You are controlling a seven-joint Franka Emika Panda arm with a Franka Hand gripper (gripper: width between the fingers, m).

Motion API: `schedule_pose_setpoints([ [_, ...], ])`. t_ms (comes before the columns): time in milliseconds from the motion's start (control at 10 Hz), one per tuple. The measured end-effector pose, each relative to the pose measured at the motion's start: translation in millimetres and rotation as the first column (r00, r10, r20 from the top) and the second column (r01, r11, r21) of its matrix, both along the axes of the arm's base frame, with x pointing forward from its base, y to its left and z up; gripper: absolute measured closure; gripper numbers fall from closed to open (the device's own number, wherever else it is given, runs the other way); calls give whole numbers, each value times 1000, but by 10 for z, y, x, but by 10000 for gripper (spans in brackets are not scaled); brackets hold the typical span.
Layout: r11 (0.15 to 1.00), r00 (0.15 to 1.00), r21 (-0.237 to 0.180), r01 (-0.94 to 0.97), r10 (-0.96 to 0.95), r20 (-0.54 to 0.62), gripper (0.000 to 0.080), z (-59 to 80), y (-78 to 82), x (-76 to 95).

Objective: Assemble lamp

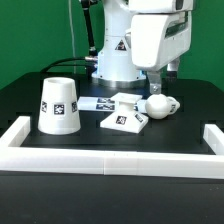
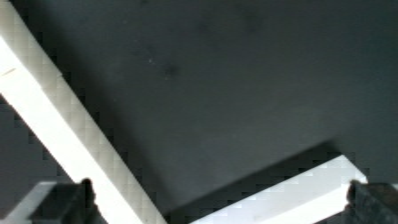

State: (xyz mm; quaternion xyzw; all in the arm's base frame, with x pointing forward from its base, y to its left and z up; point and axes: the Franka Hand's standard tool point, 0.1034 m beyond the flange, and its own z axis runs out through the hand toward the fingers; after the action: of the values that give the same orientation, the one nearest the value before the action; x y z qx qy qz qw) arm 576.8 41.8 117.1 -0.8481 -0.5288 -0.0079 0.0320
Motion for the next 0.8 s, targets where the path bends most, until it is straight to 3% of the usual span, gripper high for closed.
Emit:
schedule_pose_setpoints([
  [600,1000,1000,-2,0,0,-2,100,-13,-10,-14],
  [800,993,992,-14,-115,116,48,100,-49,-65,-211],
])
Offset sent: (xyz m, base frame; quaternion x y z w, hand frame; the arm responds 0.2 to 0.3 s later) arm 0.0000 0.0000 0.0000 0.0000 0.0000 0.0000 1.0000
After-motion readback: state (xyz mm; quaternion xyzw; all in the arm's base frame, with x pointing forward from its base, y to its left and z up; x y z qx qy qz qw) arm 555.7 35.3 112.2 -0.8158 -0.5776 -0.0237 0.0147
